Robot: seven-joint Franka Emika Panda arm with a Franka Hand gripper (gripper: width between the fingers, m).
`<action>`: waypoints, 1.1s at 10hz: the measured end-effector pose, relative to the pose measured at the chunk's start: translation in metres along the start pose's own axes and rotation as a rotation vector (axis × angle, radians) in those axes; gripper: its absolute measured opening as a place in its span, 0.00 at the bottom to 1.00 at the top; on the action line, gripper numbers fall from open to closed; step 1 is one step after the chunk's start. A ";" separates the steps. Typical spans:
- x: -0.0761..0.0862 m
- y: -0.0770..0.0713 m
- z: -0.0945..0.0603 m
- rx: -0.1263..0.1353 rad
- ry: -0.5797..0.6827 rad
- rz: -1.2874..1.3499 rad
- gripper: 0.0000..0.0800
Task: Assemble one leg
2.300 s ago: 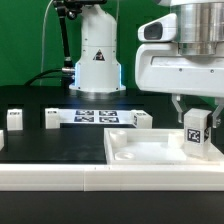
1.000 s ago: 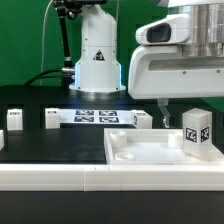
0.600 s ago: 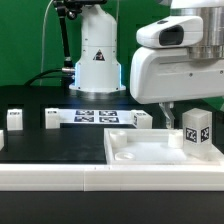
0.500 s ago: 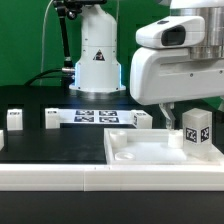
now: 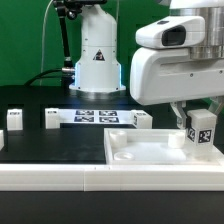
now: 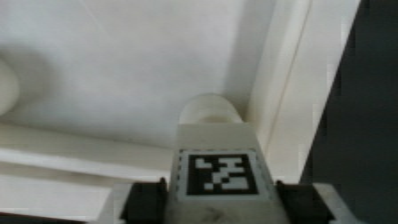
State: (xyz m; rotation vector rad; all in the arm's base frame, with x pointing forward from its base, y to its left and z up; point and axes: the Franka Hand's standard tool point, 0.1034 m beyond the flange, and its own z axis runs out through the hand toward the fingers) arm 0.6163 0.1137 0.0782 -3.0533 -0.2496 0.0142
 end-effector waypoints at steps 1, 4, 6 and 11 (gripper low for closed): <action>0.000 -0.001 0.000 0.001 0.002 0.119 0.36; 0.000 -0.006 0.001 0.002 0.010 0.566 0.36; -0.004 -0.015 0.005 -0.011 0.007 0.840 0.36; -0.003 -0.015 0.006 0.011 0.007 1.277 0.36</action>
Offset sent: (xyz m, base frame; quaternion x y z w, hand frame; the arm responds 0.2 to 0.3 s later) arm -0.0057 0.0007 -0.0039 0.0034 -0.0098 0.2800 0.9600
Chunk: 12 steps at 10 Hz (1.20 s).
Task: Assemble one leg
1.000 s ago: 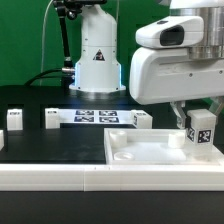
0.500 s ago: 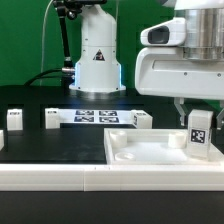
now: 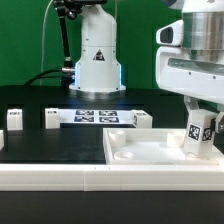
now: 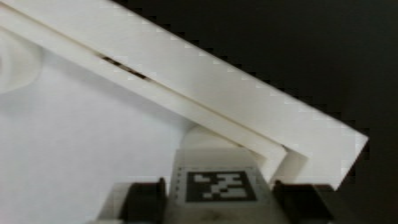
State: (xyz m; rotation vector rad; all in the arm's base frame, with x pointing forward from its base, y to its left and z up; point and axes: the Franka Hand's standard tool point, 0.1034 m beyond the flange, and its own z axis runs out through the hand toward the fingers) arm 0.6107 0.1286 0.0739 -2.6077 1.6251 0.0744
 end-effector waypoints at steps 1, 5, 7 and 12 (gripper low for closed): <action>-0.002 -0.001 0.000 0.001 -0.003 0.047 0.49; -0.004 -0.002 0.000 0.000 0.002 -0.198 0.80; -0.007 -0.002 0.000 -0.001 -0.002 -0.396 0.81; 0.000 0.003 0.004 0.005 0.011 -0.900 0.81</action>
Offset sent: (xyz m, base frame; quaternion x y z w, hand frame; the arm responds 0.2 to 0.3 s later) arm -0.0057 0.0035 0.0028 0.0090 0.0017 -0.1046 0.9945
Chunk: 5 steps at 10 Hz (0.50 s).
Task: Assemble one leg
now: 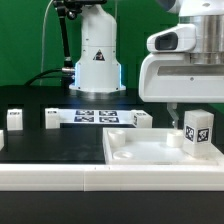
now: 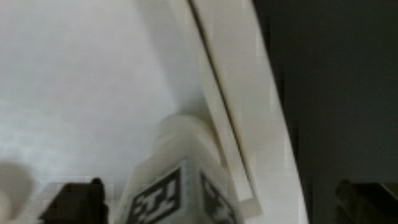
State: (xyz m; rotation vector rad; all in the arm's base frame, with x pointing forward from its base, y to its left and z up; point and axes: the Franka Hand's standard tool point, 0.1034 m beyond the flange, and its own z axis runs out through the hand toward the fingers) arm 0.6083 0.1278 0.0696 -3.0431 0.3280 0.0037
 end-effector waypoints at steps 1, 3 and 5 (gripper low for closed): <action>0.001 0.001 0.000 0.000 0.001 -0.074 0.81; 0.003 0.002 -0.002 -0.003 0.004 -0.224 0.81; 0.006 0.001 -0.004 -0.009 0.014 -0.337 0.81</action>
Offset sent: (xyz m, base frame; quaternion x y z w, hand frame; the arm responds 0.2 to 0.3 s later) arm 0.0067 -0.0023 0.0060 -0.0066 -0.0141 -0.1585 0.9872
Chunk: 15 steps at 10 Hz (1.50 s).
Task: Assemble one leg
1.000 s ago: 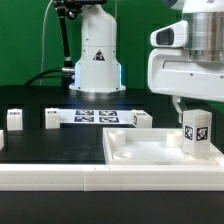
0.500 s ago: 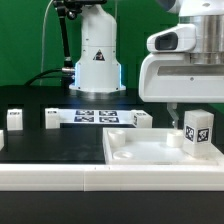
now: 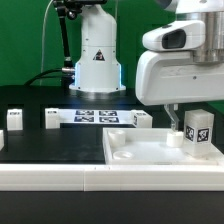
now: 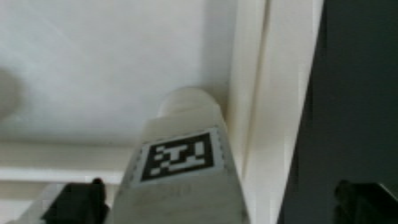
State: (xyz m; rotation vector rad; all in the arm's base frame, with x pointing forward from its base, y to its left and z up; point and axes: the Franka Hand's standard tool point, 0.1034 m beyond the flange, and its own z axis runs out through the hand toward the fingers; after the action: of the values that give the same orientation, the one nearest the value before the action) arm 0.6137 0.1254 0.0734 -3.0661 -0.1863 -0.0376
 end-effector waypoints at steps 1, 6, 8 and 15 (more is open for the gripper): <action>0.000 0.001 0.000 0.000 -0.001 -0.026 0.66; 0.000 0.003 0.001 0.000 -0.001 0.018 0.37; -0.002 0.004 0.002 0.002 0.007 0.210 0.37; 0.004 0.005 0.003 0.019 0.084 1.082 0.37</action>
Offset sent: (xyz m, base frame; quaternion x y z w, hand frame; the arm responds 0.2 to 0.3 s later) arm 0.0000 0.0000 0.0000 0.0000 0.0000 0.0000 1.0000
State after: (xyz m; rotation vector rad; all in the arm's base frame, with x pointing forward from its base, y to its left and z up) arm 0.6186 0.1211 0.0699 -2.6982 1.4114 -0.0980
